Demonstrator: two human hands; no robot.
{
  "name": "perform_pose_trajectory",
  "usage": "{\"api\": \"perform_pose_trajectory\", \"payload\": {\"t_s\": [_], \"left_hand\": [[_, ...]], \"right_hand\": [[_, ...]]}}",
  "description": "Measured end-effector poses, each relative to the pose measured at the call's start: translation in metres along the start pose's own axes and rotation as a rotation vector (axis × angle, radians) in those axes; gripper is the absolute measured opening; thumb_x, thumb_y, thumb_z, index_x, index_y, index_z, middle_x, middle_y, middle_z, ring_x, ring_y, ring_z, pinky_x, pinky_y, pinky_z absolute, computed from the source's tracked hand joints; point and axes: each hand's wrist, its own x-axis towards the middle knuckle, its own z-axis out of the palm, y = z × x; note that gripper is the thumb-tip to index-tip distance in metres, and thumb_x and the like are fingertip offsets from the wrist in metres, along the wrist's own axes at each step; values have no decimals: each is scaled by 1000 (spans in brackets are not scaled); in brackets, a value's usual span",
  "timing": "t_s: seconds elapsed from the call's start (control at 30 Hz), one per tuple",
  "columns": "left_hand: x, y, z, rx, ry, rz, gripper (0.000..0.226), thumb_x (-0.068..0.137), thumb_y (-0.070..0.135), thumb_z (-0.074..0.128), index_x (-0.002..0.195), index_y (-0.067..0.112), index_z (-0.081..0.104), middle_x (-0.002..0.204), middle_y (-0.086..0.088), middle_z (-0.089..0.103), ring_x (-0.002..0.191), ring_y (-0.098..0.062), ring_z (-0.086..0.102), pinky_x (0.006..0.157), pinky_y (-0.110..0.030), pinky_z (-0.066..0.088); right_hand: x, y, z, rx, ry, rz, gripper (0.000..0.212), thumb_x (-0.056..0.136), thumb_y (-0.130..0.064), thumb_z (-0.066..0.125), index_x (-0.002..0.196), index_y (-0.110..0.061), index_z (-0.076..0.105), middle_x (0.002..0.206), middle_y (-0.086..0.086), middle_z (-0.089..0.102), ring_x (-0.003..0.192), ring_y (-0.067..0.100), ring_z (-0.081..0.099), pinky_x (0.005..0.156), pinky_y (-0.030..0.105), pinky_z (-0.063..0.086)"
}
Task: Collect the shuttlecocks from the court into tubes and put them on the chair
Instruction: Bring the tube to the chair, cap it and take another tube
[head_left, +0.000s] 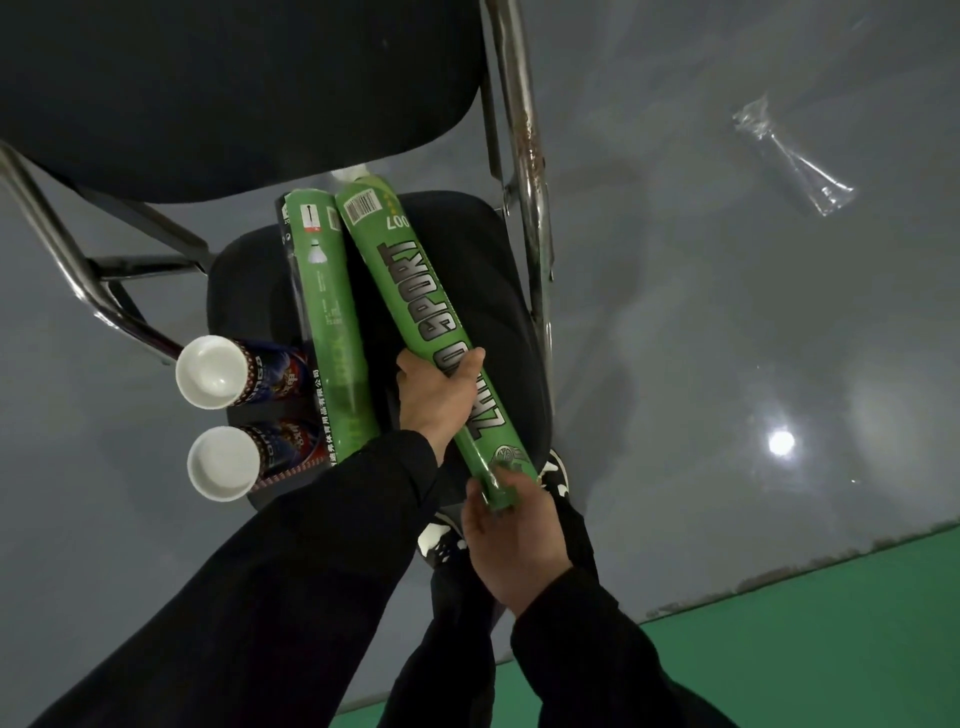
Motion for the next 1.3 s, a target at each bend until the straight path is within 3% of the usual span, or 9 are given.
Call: {"api": "perform_pose_trajectory", "payload": {"t_s": [0.1, 0.27, 0.43, 0.57, 0.63, 0.7, 0.8, 0.9, 1.3], "left_hand": [[2, 3, -1, -4, -18, -10, 80, 83, 48, 79, 139, 14, 33, 141, -8, 50, 127, -24, 54, 112, -45, 46], [2, 4, -6, -42, -60, -29, 92, 54, 69, 74, 125, 26, 33, 135, -3, 55, 122, -21, 58, 108, -46, 50], [0, 5, -6, -61, -67, -20, 92, 56, 68, 74, 128, 25, 35, 134, -3, 56, 122, -20, 58, 108, -46, 50], [-1, 3, -7, -70, -60, 0, 82, 64, 61, 76, 126, 26, 35, 133, -2, 57, 121, -20, 59, 108, -45, 50], [0, 2, -7, -75, -55, 12, 78, 67, 58, 78, 124, 26, 35, 133, -2, 58, 121, -20, 59, 108, -45, 50], [0, 1, -6, -80, -47, 22, 78, 71, 56, 80, 128, 23, 36, 132, -2, 58, 120, -20, 59, 108, -44, 50], [-2, -2, -6, -84, -38, 38, 74, 79, 49, 82, 131, 21, 39, 131, -3, 59, 117, -19, 60, 106, -39, 50], [-4, -2, -7, -82, -36, 51, 74, 73, 56, 80, 127, 25, 40, 128, 0, 60, 117, -18, 61, 107, -42, 50], [-7, -1, -8, -49, -36, 55, 72, 84, 46, 81, 139, 19, 42, 128, 2, 51, 116, -18, 58, 102, -35, 50]], "right_hand": [[-7, -4, 14, 40, 59, 57, 36, 94, -12, 62, 128, -2, 59, 124, 21, 67, 116, 31, 66, 106, 41, 49], [-14, -1, 3, -13, 19, 45, 34, 99, -16, 52, 128, 1, 59, 109, 19, 74, 112, 33, 68, 105, 44, 48], [-9, -5, -22, -117, 41, 7, 32, 101, -20, 50, 125, -4, 65, 113, 16, 74, 110, 31, 67, 94, 41, 51], [1, -8, -39, -227, 194, -76, 15, 96, -14, 56, 100, -5, 68, 94, 13, 71, 78, 21, 63, 72, 34, 49], [7, -12, -45, -314, 283, -132, 11, 95, -8, 57, 102, -5, 64, 86, 11, 64, 68, 19, 59, 64, 32, 50], [13, -13, -45, -390, 269, -149, 19, 94, -6, 60, 113, -2, 63, 95, 13, 69, 80, 24, 67, 69, 34, 57], [18, -12, -34, -424, 167, -137, 25, 96, -8, 63, 119, -2, 65, 112, 18, 74, 108, 32, 71, 91, 39, 58], [24, -10, -25, -402, 157, -182, 23, 97, -3, 60, 118, 3, 65, 109, 22, 75, 105, 35, 73, 97, 45, 57], [39, -4, -17, -377, 265, -241, 21, 95, 9, 54, 114, 7, 63, 101, 29, 71, 88, 38, 71, 60, 32, 61]]}}
